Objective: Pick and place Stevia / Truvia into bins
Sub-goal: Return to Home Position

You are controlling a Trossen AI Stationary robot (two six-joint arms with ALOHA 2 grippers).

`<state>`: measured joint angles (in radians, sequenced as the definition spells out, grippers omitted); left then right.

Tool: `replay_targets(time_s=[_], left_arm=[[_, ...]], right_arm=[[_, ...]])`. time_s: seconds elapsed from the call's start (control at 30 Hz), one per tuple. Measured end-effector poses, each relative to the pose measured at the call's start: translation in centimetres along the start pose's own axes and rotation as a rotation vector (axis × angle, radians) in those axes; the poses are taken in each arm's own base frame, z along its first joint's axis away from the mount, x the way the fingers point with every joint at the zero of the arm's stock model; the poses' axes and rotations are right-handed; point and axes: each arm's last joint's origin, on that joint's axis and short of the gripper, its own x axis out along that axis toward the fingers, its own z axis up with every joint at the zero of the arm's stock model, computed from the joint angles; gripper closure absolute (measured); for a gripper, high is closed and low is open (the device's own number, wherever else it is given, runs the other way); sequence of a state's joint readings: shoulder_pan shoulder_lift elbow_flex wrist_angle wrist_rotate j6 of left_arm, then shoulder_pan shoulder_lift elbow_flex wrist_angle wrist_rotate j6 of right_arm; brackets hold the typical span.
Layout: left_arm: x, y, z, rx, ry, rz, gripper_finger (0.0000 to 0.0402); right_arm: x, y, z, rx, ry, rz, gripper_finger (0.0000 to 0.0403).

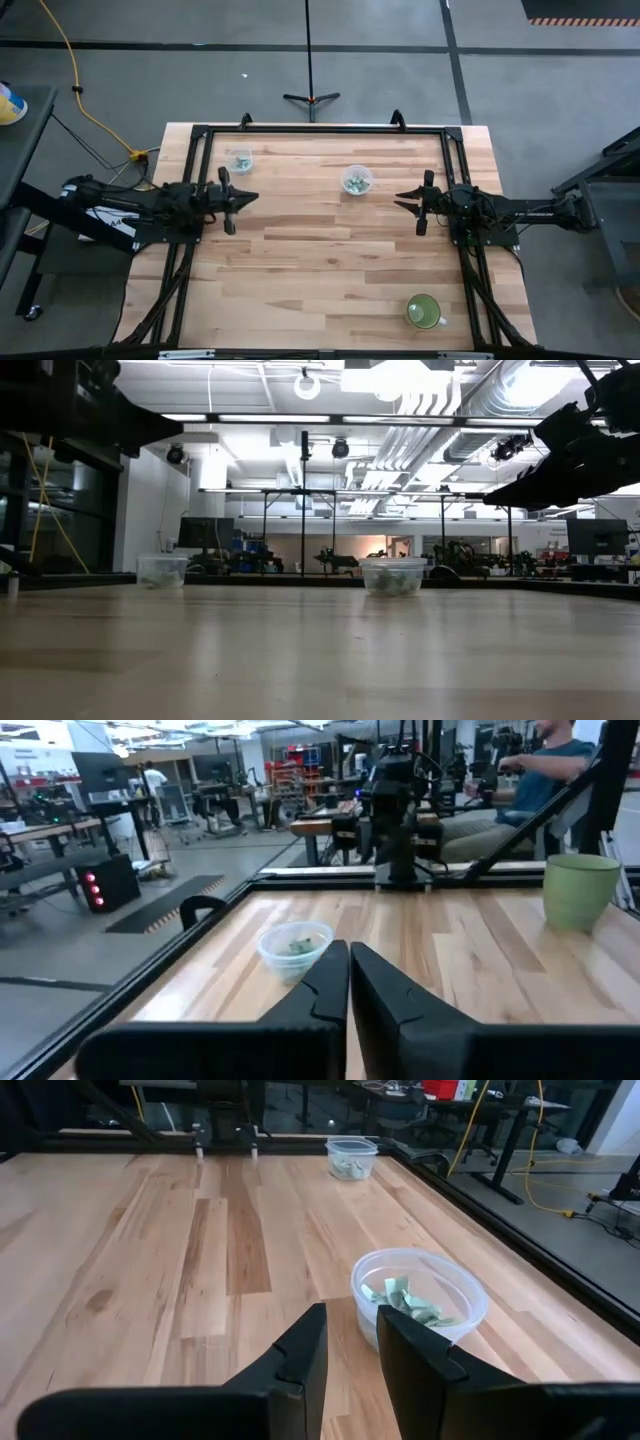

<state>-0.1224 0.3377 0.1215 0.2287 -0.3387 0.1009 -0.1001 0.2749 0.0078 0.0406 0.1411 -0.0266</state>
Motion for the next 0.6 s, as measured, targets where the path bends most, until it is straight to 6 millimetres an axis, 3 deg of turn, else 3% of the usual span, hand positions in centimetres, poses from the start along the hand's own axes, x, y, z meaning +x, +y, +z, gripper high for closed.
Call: replay_targets(time_s=[0.1, 0.23, 0.33, 0.47, 0.6], left_arm=[[-0.7, 0.3, -0.2, 0.0, 0.019, -0.002, 0.035], [-1.5, 0.5, -0.4, 0.0, 0.022, -0.027, 0.038], [-1.8, 0.5, -0.9, 0.002, 0.012, -0.034, 0.038], [-2.0, 0.7, -2.0, 0.0, 0.006, 0.041, 0.0351], [-2.2, 0.6, -2.6, 0.013, -0.02, 0.041, 0.034]], right_arm=[[0.0, 0.0, 0.0, -0.019, 0.0, -0.001, 0.032], [0.0, 0.0, 0.1, -0.069, -0.008, 0.002, 0.032], [0.0, 0.3, 0.8, -0.097, -0.089, 0.095, 0.032], [-0.2, 0.8, 1.6, -0.152, -0.19, 0.271, 0.032], [-0.3, 0.8, 1.7, -0.131, -0.201, 0.282, 0.032]])
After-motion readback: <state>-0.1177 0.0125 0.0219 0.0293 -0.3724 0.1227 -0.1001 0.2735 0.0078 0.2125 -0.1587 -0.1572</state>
